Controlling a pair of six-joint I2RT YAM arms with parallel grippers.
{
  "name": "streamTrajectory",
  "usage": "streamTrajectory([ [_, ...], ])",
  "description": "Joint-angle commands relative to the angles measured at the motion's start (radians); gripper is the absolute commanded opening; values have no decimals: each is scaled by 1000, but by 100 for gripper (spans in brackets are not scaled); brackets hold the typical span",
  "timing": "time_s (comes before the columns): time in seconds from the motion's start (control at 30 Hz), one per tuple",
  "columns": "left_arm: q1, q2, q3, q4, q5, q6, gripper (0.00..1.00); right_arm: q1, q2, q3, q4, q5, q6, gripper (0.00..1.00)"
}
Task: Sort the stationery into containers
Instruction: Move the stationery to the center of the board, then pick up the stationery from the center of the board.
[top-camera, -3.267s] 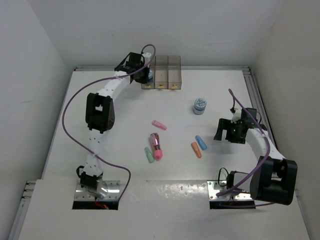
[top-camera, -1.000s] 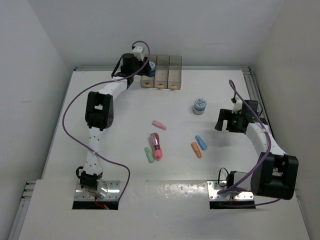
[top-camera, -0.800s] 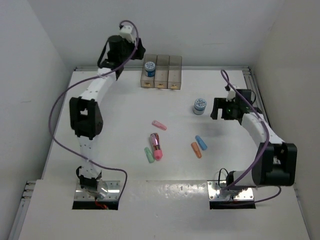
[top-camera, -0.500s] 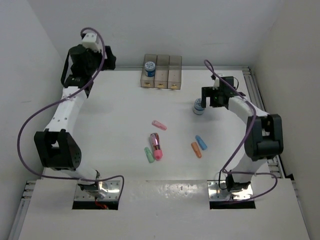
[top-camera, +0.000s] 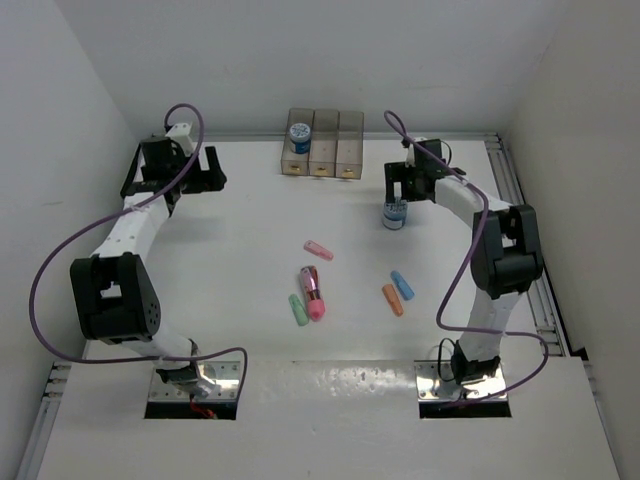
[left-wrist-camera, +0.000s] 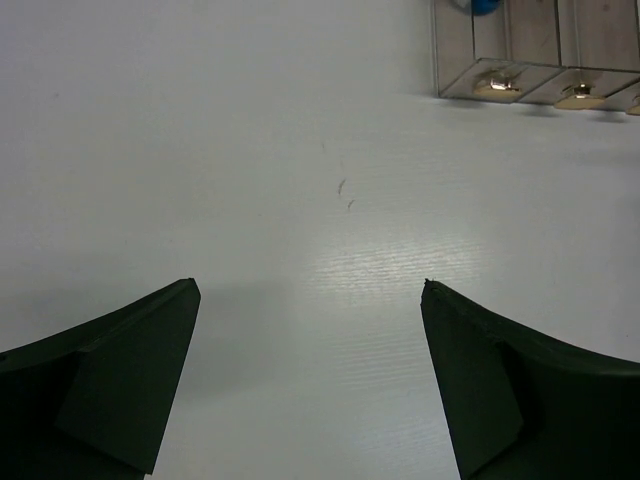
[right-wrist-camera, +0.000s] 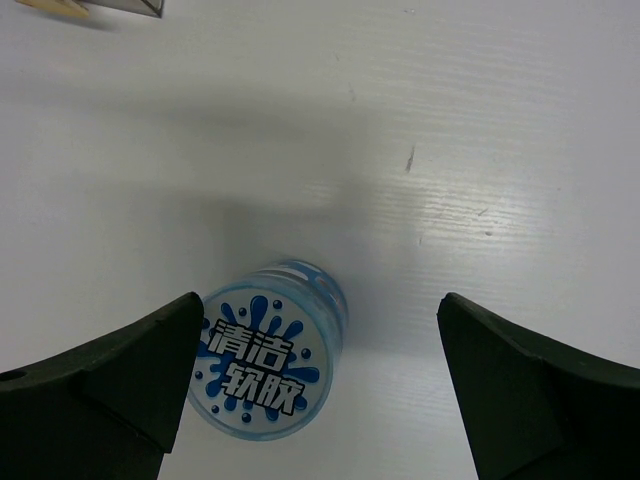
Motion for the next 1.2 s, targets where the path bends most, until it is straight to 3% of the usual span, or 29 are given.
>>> streamTrajectory([
  [0.0, 20, -20, 7, 52, 40, -19, 100, 12, 1, 1, -33, 42, -11, 99],
  [0.3, 20, -5, -13, 85, 62, -39, 100, 17, -73, -111, 1, -7, 6, 99],
  [0.5, 23, -23, -36, 113, 68, -42, 100, -12, -180, -295, 219, -136, -26, 99],
  [0.67, 32, -28, -38, 134, 95, -59, 100, -81, -177, -344, 289, -203, -68, 99],
  [0.9, 32, -37, -62, 141, 100, -76, 100, -78, -199, -329, 326, -329, -60, 99],
  [1.17, 36, -54, -76, 128, 91, -47, 100, -17, -217, -262, 290, -346, -33, 99],
])
